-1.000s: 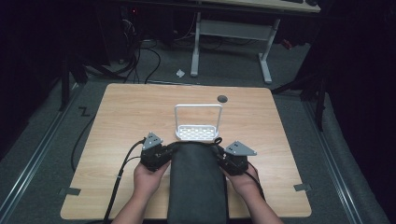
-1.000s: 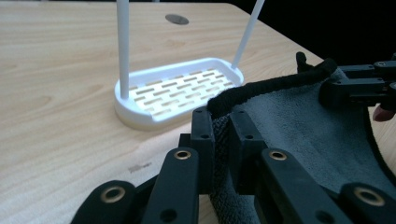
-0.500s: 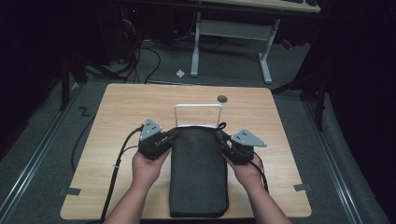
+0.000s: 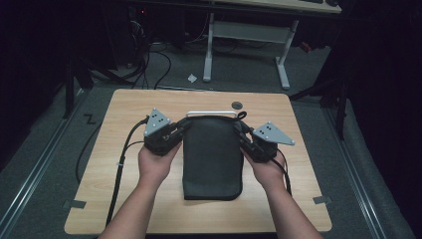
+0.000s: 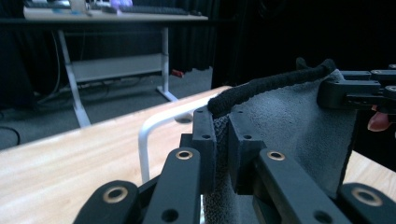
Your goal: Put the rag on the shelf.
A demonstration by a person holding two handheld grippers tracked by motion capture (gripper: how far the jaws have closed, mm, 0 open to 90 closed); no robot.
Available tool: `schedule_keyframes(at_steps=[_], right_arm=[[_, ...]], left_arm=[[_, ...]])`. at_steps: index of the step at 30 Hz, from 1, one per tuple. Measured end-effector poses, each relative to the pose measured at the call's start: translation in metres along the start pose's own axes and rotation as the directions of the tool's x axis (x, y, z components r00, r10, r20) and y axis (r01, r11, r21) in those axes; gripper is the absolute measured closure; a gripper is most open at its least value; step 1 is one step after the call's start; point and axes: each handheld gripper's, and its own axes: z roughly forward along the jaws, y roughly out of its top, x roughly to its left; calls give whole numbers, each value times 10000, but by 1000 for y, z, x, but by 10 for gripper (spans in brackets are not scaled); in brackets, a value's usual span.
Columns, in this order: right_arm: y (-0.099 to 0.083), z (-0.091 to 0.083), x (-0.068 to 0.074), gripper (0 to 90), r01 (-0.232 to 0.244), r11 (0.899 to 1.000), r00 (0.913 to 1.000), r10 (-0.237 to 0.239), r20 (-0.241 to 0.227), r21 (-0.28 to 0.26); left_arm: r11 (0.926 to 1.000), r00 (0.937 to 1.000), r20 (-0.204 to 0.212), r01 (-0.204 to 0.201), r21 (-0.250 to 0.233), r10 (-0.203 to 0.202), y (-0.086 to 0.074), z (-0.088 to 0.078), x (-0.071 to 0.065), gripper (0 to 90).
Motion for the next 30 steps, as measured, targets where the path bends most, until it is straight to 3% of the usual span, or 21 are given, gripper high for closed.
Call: schedule_keyframes(at_steps=[9,14,21,24,30], right_arm=[[32,-3,-3,777,247,9981,9996,-241,119,-566],[49,0,-6,777,344,9958,9992,-327,214,-850],[63,15,-14,777,270,9969,9990,-243,373,-739],[66,21,-19,777,-103,9972,9999,107,58,-741],[73,37,-25,777,-20,9977,9999,29,139,-678]], left_arm=[[9965,9982,-151,-591,-585,583,36,-5,2,829],[9938,9969,-330,-740,-826,715,50,-4,5,829],[9932,9943,-561,-945,-682,907,60,8,14,829],[9958,9967,-480,-685,-608,656,65,14,25,829],[9974,9974,-539,-513,-515,485,75,27,42,829]])
